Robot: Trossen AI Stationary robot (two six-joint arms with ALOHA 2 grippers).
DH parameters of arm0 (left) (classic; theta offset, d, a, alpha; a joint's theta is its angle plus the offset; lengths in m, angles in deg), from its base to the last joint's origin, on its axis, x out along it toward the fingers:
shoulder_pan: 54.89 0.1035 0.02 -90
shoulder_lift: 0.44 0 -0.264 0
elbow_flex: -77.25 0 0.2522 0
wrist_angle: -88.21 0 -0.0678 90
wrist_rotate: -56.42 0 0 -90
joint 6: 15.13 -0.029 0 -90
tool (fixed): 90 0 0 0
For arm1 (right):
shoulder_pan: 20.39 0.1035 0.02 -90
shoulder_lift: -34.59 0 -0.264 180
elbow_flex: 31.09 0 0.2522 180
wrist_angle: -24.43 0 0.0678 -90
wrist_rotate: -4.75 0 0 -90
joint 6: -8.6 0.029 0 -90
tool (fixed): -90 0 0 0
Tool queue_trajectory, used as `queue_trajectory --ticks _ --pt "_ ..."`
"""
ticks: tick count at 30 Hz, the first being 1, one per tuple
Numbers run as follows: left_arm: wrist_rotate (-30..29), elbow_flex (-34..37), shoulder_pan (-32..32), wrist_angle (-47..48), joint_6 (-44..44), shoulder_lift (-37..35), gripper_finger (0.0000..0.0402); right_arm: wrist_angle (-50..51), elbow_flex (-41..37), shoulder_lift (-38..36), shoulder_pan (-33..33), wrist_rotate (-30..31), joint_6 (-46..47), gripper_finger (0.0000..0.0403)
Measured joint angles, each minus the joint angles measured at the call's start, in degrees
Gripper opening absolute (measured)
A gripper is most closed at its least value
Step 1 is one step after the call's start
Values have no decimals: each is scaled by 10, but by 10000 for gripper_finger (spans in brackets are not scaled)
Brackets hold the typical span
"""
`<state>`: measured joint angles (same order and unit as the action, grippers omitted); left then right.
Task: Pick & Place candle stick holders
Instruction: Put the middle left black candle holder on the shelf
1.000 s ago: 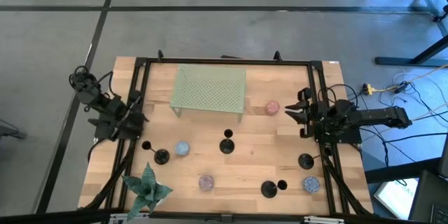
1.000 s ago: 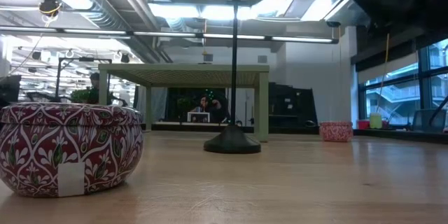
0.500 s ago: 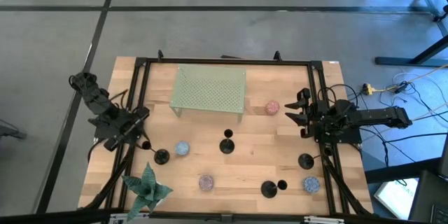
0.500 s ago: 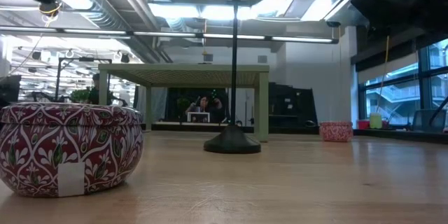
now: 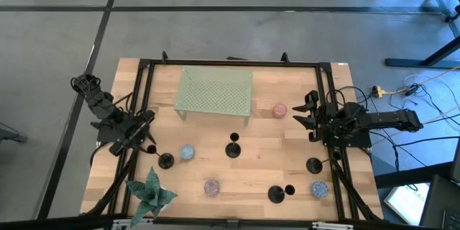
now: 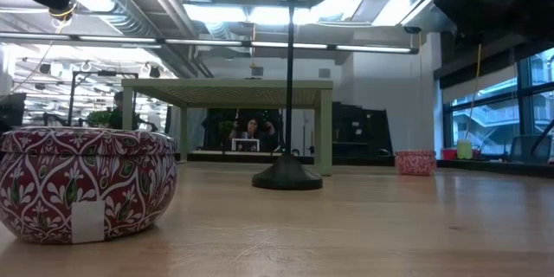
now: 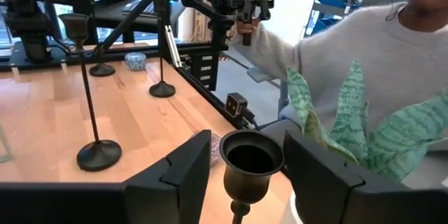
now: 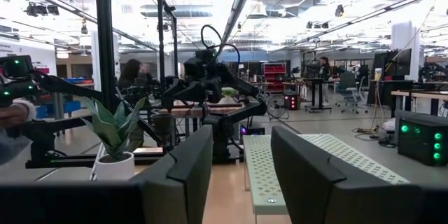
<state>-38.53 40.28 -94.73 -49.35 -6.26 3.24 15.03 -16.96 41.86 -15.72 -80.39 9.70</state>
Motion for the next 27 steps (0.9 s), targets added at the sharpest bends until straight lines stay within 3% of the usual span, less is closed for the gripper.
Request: queue_trajectory --ticks 8,18,27 --pt "-2 0 0 1 -10 0 217 0 0 0 0 0 0 152" --pt "0 3 0 -28 -61 2 219 2 0 0 0 0 0 152" --pt "25 3 0 -41 -54 1 219 2 0 0 0 0 0 152"
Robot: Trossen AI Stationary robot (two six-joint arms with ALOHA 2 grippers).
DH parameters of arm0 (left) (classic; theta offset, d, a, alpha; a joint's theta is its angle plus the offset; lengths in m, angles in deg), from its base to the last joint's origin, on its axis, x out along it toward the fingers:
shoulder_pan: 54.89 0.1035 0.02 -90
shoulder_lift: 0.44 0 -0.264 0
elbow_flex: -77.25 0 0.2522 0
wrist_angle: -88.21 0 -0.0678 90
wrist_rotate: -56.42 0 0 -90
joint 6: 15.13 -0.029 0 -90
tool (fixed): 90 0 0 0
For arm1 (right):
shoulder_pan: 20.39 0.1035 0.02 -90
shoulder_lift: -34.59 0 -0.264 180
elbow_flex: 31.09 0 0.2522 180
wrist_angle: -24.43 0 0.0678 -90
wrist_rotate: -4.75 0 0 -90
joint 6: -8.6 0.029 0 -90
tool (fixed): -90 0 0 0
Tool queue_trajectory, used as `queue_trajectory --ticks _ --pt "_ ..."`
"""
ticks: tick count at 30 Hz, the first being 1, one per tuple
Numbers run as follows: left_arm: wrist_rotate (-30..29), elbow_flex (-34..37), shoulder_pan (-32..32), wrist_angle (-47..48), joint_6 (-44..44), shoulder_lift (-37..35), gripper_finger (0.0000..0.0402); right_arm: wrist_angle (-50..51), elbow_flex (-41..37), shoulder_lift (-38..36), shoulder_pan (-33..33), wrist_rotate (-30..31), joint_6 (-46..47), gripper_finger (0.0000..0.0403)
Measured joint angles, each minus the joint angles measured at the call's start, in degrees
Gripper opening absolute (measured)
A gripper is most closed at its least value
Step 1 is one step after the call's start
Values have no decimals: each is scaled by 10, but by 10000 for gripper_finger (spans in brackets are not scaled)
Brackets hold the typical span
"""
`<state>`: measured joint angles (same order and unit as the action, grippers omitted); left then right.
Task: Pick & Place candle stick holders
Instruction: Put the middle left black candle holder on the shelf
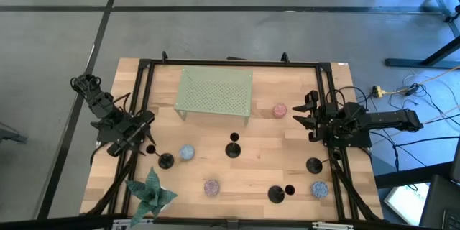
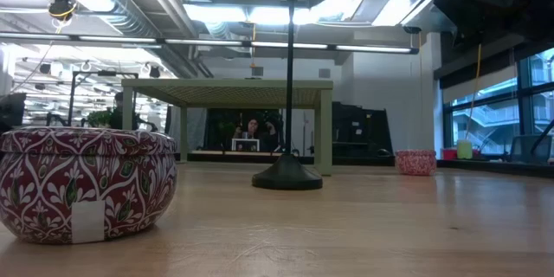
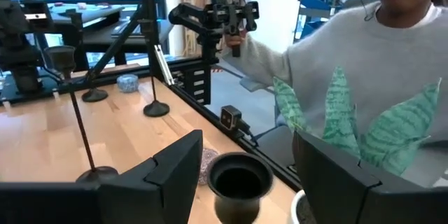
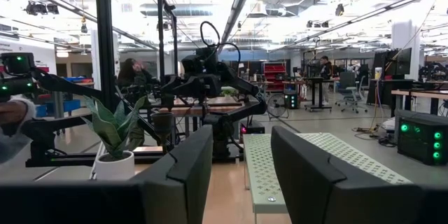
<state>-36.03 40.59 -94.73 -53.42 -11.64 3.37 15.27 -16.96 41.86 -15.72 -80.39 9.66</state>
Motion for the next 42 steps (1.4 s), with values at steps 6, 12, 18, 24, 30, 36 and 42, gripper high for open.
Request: queue_trajectory --ticks 6,12,18,24,30,36,42 --pt "-9 0 0 32 2 0 219 0 0 0 0 0 0 152" --pt "-29 19 0 27 5 0 219 0 0 0 0 -30 -26 152" --pt "-27 19 0 24 14 1 219 0 0 0 0 -31 -28 152" --pt "-27 19 0 24 14 1 219 0 0 0 0 -30 -28 152" --pt "-37 19 0 26 18 13 216 0 0 0 0 -30 -28 152" --pt "-37 19 0 24 19 39 175 0 0 0 0 -30 -28 151" --pt "-25 19 0 2 18 52 118 0 0 0 0 -30 -28 151"
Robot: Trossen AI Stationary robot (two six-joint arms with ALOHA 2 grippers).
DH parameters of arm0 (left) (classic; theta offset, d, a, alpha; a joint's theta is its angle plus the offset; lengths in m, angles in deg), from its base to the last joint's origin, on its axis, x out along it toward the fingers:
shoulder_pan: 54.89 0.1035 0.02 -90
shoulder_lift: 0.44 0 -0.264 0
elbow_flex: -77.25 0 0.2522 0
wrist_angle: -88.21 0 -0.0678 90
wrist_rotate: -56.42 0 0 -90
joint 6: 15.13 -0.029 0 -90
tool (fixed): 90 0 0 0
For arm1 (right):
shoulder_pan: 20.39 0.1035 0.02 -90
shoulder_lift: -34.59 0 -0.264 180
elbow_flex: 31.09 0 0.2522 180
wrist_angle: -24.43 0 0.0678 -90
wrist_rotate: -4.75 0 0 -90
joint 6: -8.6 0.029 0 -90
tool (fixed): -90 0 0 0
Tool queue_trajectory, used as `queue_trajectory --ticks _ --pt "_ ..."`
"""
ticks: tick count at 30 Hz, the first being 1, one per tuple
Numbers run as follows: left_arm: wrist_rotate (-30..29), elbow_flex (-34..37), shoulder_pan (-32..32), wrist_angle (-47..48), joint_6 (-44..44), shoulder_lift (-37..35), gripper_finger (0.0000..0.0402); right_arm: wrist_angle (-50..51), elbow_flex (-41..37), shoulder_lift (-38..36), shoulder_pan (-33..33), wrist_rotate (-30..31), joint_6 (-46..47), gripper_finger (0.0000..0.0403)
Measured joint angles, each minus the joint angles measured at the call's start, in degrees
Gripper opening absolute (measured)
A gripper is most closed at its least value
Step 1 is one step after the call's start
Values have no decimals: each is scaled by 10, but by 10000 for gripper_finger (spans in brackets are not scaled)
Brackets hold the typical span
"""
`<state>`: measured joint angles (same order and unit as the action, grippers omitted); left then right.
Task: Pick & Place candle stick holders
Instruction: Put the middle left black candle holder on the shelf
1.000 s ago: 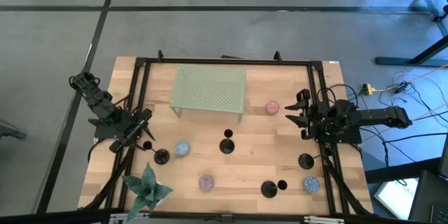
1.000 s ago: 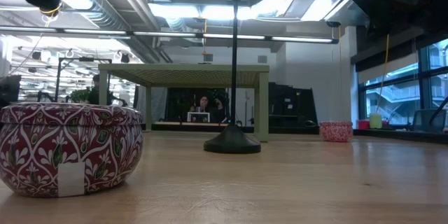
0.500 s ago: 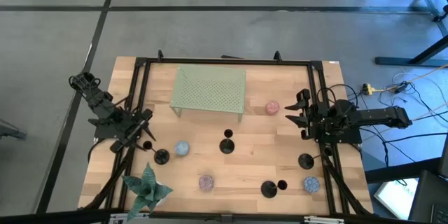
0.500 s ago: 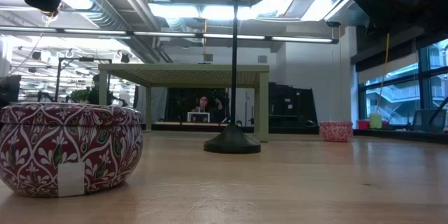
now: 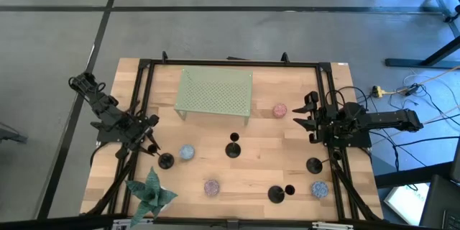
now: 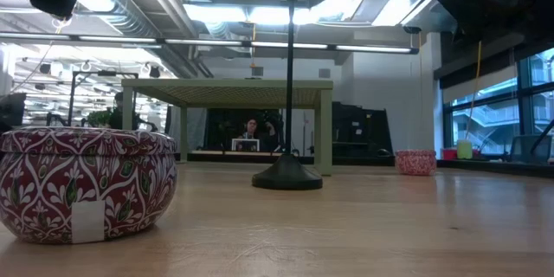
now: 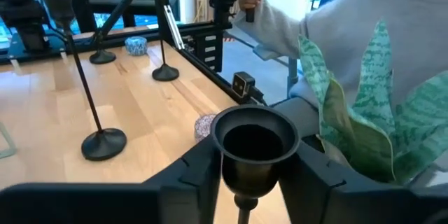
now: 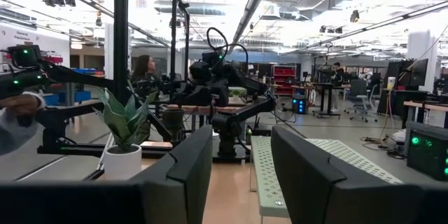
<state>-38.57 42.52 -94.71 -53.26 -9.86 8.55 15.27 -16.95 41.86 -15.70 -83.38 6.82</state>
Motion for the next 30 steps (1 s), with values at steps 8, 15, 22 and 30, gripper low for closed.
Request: queue_trajectory --ticks 8,15,22,30 --pt "-17 0 0 -44 -1 0 109 1 0 0 0 0 0 151" --pt "-39 -14 0 -87 -40 0 113 1 0 0 0 0 0 151" --pt "-55 -55 0 -123 -40 0 109 1 0 0 0 0 0 151" --pt "-136 -144 0 -112 -136 71 108 1 0 0 0 46 16 151"
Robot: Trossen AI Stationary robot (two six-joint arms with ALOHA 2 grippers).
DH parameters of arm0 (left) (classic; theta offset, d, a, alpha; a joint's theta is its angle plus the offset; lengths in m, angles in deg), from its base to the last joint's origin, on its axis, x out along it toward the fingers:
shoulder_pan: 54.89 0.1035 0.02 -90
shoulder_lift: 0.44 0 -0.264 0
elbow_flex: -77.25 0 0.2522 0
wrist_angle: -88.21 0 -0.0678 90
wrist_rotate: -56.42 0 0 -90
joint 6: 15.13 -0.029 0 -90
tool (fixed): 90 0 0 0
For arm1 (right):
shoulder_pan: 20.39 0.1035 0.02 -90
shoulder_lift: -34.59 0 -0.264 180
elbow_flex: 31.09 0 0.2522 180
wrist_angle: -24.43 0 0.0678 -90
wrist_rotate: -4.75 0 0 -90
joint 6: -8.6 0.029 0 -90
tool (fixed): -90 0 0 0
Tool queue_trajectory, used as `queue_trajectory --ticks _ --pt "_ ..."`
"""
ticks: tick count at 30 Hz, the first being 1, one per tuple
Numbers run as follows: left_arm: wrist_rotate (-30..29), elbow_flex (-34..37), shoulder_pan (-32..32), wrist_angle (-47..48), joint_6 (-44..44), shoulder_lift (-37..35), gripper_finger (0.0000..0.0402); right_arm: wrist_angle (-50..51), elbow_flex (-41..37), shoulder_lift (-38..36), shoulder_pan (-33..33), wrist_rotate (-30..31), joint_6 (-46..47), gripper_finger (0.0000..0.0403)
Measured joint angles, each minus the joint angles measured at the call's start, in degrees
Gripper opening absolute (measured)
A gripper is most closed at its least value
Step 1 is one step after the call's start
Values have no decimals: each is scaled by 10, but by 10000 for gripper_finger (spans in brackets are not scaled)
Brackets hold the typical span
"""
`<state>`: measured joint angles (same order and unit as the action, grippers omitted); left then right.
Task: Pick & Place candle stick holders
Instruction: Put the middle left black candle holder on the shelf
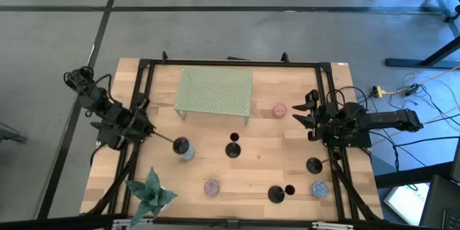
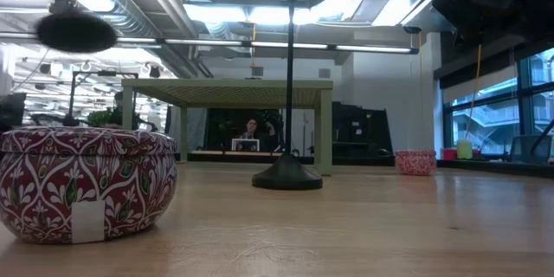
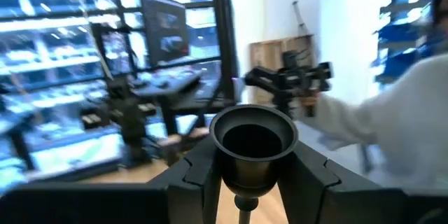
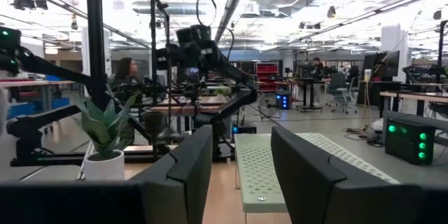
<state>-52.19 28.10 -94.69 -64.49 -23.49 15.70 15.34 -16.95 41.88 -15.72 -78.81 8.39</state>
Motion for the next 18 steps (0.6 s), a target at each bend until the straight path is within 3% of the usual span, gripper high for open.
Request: queue_trajectory --ticks 3,7,12,14,18 --pt "-52 -55 1 -1 -41 53 109 0 0 0 0 0 -1 151" --pt "-171 -138 9 4 -72 130 113 0 0 0 0 0 -2 151" --pt "-314 -229 37 6 -55 211 111 0 0 0 0 0 -2 152" --pt "-342 -258 56 4 -52 233 111 0 0 0 0 0 -2 152" --pt "-340 -301 100 4 -52 257 112 0 0 0 0 0 -2 152"
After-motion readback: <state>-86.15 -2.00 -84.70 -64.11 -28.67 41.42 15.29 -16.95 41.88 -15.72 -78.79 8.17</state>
